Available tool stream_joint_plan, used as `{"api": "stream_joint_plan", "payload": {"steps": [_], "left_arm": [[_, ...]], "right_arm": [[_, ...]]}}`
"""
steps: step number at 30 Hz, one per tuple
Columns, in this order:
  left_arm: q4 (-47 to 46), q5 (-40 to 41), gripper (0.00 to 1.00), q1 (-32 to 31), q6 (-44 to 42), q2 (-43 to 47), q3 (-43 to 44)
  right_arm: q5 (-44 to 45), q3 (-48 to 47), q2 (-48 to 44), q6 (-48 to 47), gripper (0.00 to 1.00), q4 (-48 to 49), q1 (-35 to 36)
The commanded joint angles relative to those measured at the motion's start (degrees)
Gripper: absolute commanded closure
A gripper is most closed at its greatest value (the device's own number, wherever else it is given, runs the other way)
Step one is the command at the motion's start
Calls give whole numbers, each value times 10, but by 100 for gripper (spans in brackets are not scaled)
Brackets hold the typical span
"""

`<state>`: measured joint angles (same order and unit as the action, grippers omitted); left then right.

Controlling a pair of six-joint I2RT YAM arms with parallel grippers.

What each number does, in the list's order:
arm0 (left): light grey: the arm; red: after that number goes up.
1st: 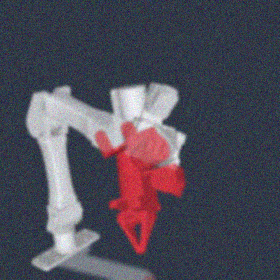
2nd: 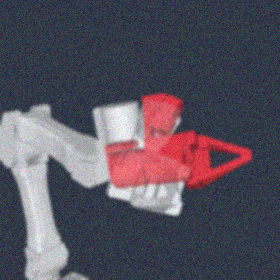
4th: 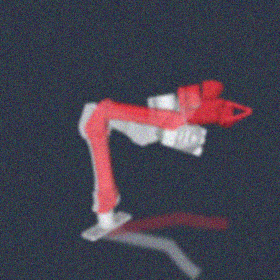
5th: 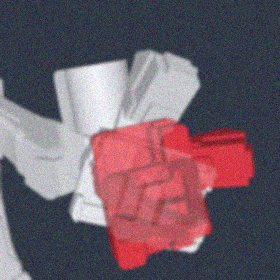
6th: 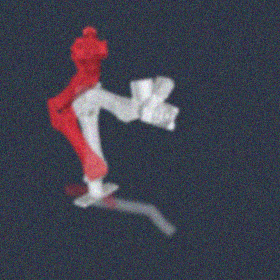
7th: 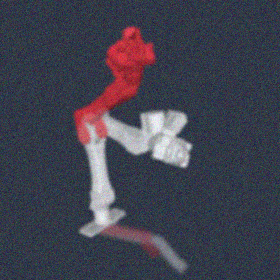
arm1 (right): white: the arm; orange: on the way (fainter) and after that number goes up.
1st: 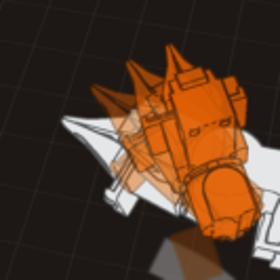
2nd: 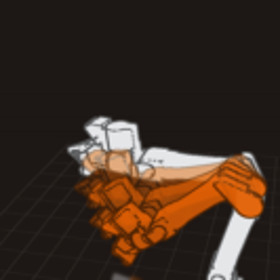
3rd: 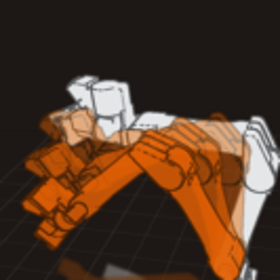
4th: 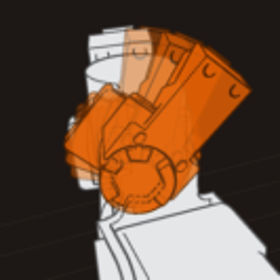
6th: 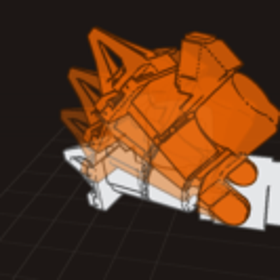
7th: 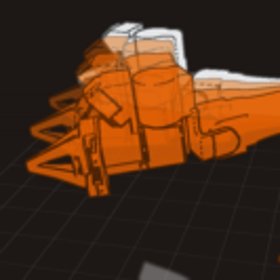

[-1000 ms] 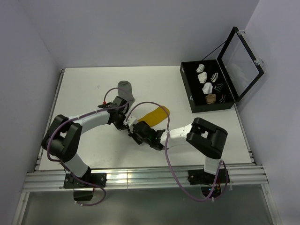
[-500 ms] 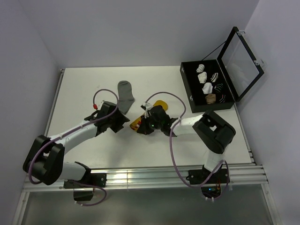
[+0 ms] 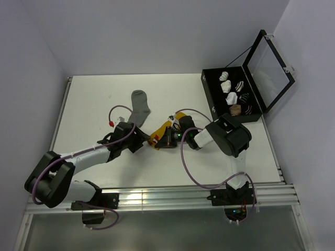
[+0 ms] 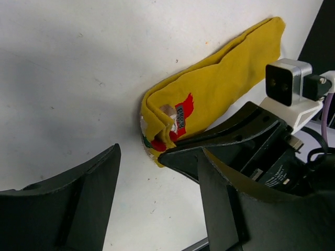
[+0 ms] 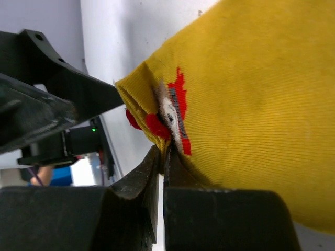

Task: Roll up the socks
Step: Roll the sock at the center of the board.

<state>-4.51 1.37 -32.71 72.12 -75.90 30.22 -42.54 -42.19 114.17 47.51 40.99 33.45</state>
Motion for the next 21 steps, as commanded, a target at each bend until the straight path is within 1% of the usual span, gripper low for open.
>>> {"api": "stream_joint_plan", "payload": {"steps": [1, 4, 10, 11, 12, 17, 21], "left_arm": [[-48, 7, 35, -9, 0, -21, 0], [-59, 5, 37, -11, 4, -41, -3], [-97, 36, 48, -13, -3, -36, -31], [-110, 37, 51, -13, -11, -28, -38], [-142, 40, 53, -13, -15, -22, -54], [-214, 36, 62, -13, -62, -11, -90], [-240, 14, 64, -13, -98, -31, -84]], "right_arm": [[-14, 12, 19, 48, 100, 15, -14], [-17, 6, 30, 53, 100, 3, -22], [-20, -5, 41, 47, 100, -24, -30], [-22, -5, 42, 48, 100, -24, -30], [-22, -7, 42, 46, 100, -26, -30], [-21, -11, 41, 41, 100, -36, -30], [-18, -14, 39, 35, 100, -43, -30]]}}
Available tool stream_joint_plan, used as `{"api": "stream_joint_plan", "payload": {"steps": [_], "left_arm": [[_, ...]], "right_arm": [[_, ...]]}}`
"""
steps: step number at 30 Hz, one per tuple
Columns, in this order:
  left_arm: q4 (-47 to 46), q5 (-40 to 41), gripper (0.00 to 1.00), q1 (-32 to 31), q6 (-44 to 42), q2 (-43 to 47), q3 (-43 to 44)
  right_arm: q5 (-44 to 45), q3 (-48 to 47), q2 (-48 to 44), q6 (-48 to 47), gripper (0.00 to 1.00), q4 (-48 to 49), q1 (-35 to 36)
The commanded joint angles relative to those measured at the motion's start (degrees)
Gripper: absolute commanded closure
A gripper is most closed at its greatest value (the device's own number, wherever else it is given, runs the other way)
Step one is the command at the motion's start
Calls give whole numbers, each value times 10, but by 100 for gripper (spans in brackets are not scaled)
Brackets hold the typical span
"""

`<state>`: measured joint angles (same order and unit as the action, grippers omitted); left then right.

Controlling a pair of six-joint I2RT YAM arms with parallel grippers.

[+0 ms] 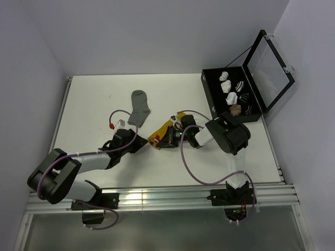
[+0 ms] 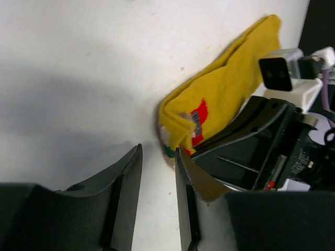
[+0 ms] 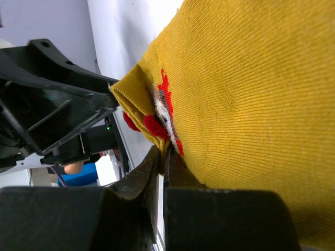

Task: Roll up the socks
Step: Roll the sock at the center of the board.

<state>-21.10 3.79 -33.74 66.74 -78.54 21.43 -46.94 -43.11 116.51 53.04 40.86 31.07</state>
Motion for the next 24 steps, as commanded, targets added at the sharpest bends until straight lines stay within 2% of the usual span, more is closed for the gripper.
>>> {"api": "stream_joint_plan", "payload": {"steps": [1, 8, 17, 24], "left_arm": [[-80, -15, 64, -3, -49, -11, 5], [-97, -33, 63, -3, -64, -64, 26], [-148, -50, 62, -3, -73, -54, -5], [-149, -60, 60, -3, -80, -79, 8]], "right_arm": [[26, -6, 14, -20, 100, -44, -7], [31, -9, 7, -28, 100, -59, -7], [31, -12, 9, -29, 100, -62, -7], [32, -18, 7, -35, 100, -74, -7]]}}
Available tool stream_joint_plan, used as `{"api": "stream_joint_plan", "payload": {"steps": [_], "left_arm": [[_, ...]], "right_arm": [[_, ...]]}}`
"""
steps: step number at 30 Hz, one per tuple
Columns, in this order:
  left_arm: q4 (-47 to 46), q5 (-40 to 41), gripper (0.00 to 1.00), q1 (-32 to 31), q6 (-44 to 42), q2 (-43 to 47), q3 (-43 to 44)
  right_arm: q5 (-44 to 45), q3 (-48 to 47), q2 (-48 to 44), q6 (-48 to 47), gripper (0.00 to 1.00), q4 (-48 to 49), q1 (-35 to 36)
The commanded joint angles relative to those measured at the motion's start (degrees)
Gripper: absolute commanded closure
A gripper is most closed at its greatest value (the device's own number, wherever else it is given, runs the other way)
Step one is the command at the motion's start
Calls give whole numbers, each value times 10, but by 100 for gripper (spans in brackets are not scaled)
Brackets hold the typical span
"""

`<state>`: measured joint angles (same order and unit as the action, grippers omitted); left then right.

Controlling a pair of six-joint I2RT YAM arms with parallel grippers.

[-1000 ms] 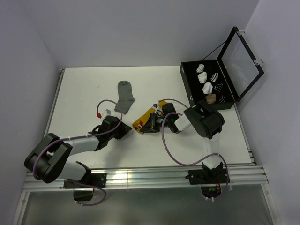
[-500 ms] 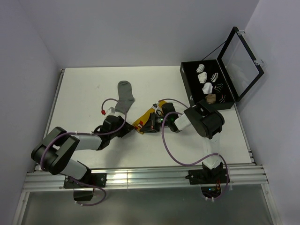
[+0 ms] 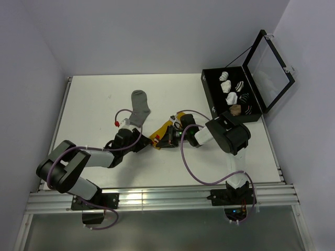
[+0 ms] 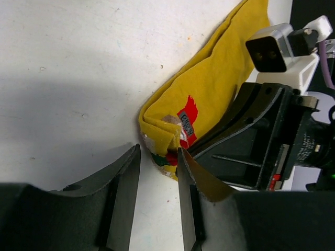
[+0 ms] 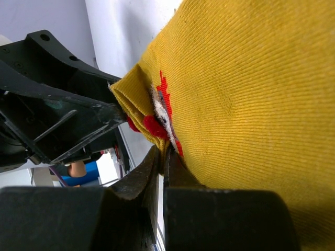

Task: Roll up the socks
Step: Roll the sock at the center of the board.

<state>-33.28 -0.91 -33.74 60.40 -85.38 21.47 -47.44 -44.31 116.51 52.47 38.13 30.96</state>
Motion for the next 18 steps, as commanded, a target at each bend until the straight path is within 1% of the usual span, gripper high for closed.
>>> {"api": "stream_joint_plan", "payload": {"steps": [1, 4, 14, 18], "left_arm": [[-28, -14, 61, -3, -18, -14, 8], [-28, -9, 66, -3, -17, -18, 15], [-23, -21, 69, -3, -15, 2, 21], [-32, -27, 72, -3, -15, 7, 17]], "right_arm": [[37, -5, 7, -28, 100, -47, -6], [36, -8, 7, -31, 100, -51, -6], [34, -11, 9, -34, 100, -57, -6], [33, -13, 9, -36, 100, -60, -6]]}}
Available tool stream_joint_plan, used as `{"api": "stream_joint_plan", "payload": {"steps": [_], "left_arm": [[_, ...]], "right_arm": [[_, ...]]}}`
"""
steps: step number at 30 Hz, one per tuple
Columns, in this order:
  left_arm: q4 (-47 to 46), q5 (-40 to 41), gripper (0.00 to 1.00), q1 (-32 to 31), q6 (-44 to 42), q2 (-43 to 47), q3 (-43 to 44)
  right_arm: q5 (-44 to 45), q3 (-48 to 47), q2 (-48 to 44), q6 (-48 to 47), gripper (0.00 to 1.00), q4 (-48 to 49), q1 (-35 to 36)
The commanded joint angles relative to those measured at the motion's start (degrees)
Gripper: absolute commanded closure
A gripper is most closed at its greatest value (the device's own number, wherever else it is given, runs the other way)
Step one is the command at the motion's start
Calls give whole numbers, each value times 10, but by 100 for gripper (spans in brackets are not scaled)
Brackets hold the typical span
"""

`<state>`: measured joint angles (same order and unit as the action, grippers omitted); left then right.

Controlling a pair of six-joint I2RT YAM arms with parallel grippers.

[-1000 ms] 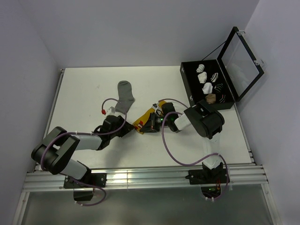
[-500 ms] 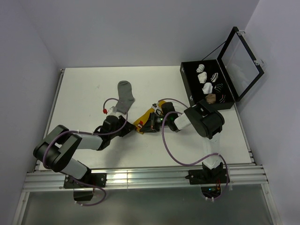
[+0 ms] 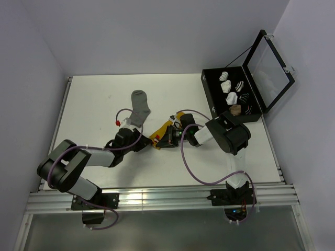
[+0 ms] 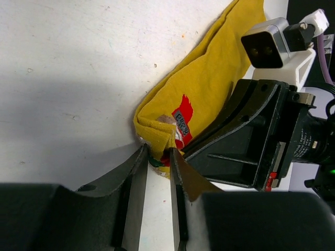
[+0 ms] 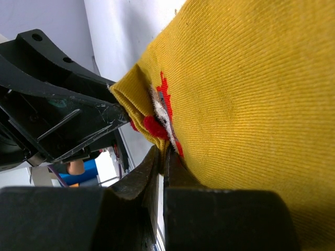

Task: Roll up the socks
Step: Roll the sock at the center of the board.

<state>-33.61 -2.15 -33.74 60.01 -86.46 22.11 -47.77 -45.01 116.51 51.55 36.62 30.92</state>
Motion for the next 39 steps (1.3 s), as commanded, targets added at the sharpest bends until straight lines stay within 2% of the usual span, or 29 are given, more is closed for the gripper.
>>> {"api": "stream_joint_plan", "payload": {"steps": [1, 11, 21, 27, 39], "left_arm": [[-32, -21, 72, -3, -9, 19, 12], [-45, -43, 73, 2, -3, 32, 7], [-72, -51, 61, 14, 5, 50, -25], [-95, -58, 63, 18, 10, 35, -26], [-228, -80, 66, 19, 27, -49, -35]], "right_arm": [[36, -6, 9, -28, 100, -45, -5], [38, -10, 7, -34, 100, -58, -5], [43, -25, -1, -57, 100, -100, -5], [46, -36, -5, -69, 100, -120, -5], [38, -52, 3, -76, 100, -139, -5]]}}
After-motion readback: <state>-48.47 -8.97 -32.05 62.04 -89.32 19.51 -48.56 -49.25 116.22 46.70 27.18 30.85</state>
